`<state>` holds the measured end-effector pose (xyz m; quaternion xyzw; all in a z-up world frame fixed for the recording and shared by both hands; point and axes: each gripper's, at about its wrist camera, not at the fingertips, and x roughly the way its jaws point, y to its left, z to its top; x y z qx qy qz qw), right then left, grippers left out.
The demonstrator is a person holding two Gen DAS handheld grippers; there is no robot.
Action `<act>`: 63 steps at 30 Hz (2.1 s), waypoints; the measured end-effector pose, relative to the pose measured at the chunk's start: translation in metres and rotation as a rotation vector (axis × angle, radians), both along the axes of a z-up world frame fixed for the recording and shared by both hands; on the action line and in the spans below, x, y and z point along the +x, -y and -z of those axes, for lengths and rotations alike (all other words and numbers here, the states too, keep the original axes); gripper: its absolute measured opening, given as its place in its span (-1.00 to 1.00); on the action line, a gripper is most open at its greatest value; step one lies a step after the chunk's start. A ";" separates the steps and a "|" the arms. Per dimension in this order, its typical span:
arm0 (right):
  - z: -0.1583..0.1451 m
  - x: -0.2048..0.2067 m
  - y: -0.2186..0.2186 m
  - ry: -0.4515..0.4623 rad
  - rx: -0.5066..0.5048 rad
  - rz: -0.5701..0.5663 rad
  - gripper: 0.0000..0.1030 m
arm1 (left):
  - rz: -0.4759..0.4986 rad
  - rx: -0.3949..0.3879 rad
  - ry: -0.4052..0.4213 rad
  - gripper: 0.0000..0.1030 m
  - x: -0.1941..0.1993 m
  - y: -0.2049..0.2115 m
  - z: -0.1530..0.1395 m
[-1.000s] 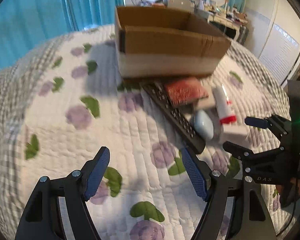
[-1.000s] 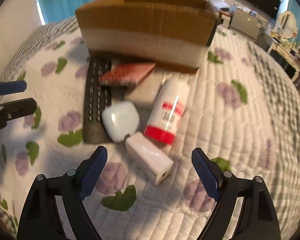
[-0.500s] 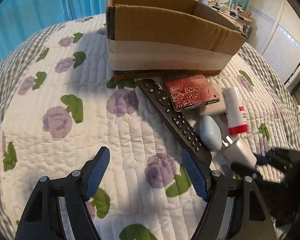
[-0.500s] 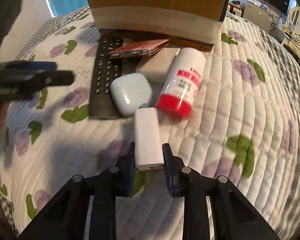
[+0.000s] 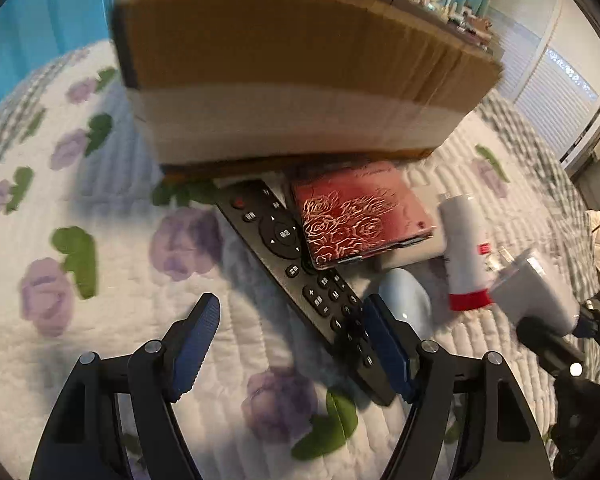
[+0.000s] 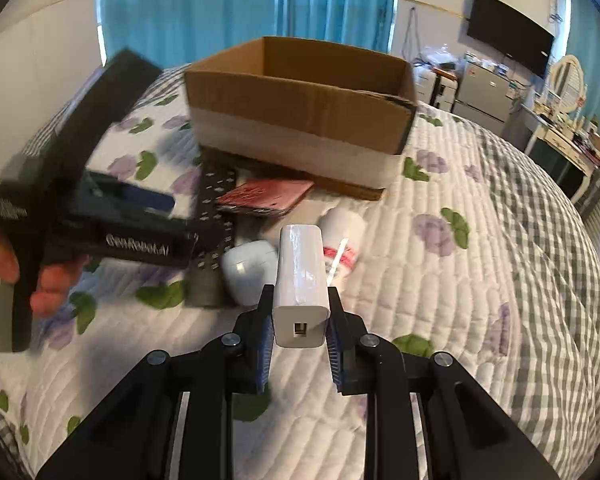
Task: Organize rigid objects
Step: 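Grasp the black TV remote with the left gripper, then lower the remote into the box with the left gripper while the right drops the charger in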
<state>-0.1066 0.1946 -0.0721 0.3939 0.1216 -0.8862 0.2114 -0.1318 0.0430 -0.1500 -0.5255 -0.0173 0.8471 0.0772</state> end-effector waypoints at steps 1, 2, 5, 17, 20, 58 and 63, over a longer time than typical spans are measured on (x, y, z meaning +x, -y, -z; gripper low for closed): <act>0.001 -0.002 -0.002 0.008 -0.007 0.006 -0.57 | -0.002 0.003 -0.001 0.45 -0.003 -0.001 0.003; 0.002 -0.004 -0.003 0.017 -0.018 0.014 -0.57 | -0.002 0.005 -0.006 0.45 -0.004 -0.002 0.004; 0.007 -0.006 -0.008 0.030 -0.026 0.025 -0.57 | 0.025 -0.034 -0.040 0.14 -0.009 -0.012 0.003; 0.000 0.000 -0.010 0.019 -0.058 0.015 -0.57 | 0.055 -0.004 0.018 -0.40 -0.001 -0.005 -0.015; -0.005 0.002 -0.008 0.007 -0.060 0.012 -0.57 | 0.057 0.018 0.015 -0.47 0.009 0.004 -0.028; -0.139 -0.117 0.040 -0.215 -0.097 -0.015 -0.57 | 0.057 -0.076 -0.181 -0.63 -0.104 0.004 -0.170; -0.121 -0.129 0.043 -0.187 -0.086 -0.021 -0.57 | 0.034 -0.125 -0.041 -0.62 -0.129 0.003 -0.127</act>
